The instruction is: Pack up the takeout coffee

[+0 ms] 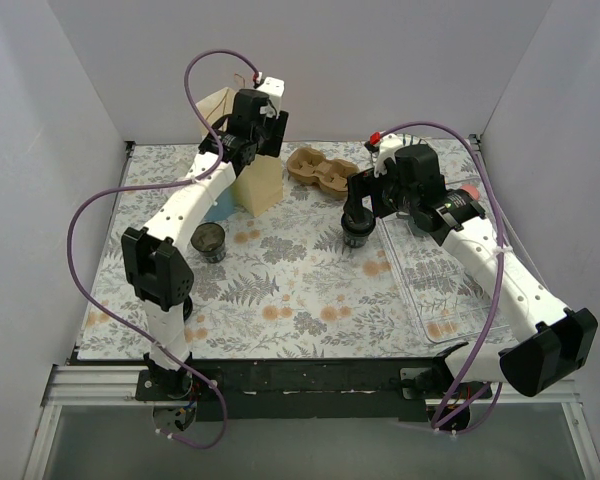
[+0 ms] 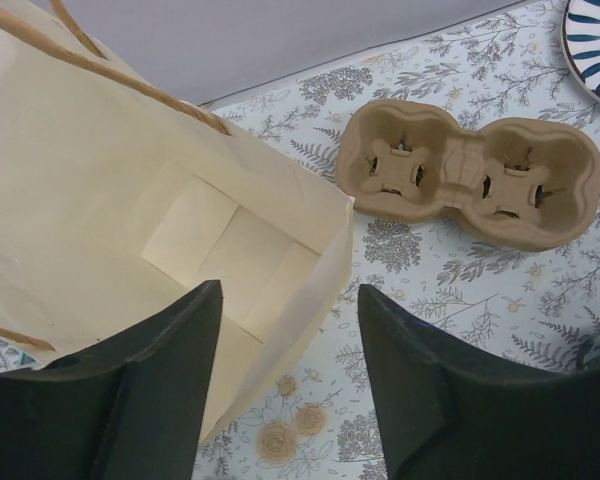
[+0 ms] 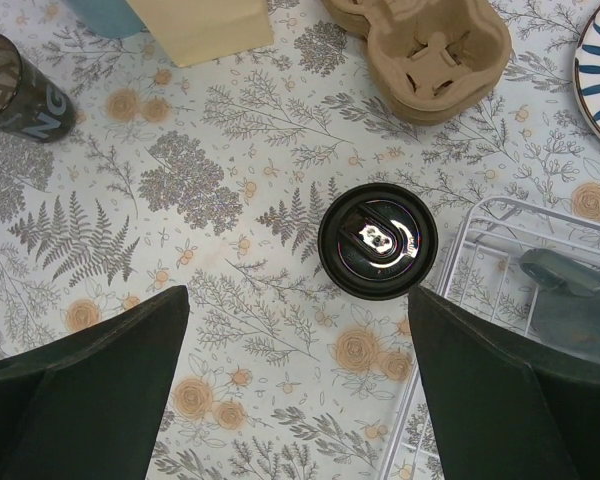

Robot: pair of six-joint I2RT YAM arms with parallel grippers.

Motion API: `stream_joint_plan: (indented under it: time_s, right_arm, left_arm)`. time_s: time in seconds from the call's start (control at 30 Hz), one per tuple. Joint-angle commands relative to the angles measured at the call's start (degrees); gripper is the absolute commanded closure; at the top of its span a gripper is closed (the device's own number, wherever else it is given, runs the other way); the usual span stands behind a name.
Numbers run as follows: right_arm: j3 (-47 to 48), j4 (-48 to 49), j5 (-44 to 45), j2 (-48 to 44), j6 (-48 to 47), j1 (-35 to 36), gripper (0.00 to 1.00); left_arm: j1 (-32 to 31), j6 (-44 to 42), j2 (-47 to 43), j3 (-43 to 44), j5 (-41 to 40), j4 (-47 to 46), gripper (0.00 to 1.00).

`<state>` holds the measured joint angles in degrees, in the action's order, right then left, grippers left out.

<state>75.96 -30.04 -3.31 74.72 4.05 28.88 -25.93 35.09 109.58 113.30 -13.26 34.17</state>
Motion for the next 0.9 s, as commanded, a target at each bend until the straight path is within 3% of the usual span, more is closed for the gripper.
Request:
stream_joint_plan:
  time_s: [0.0, 0.1, 0.2, 0.4, 0.53, 0.6, 0.87]
  right_arm:
    - [1.8, 0.5, -0.5, -1.0, -1.2, -0.1, 0.02]
    - [1.8, 0.7, -0.1, -0.8, -1.3, -0.1, 0.02]
    - [2.0, 0.7, 0.1, -0.6, -1.5, -0.1, 0.02]
    - [2.0, 0.9, -0.2, -1.2, -1.4, -0.1, 0.02]
    - [1.4, 0.8, 0.1, -1.8, -1.2, -0.1, 0.03]
    - [1.0, 0.7, 0.1, -2.1, -1.3, -0.1, 0.03]
    - [0.9, 0.9, 0.7, -3.3, -1.4, -0.1, 0.03]
  left_arm:
    - [0.5, -2.0, -0.1, 4.2, 0.2, 2.0, 0.49]
    - [0.5, -1.6, 0.4, 6.0, 1.1, 3.6, 0.63]
    - [0.5, -1.2, 0.3, 6.8, 1.9, 5.4, 0.69]
    - [0.5, -2.8, -0.5, 3.5, -1.2, 4.9, 0.64]
    - [0.5, -2.9, 0.6, 5.9, -0.7, 7.6, 0.61]
    - [0.5, -2.7, 0.7, 6.4, 0.0, 7.7, 0.65]
    - [0.5, 0.0, 2.5, 12.3, 3.8, 13.3, 0.99]
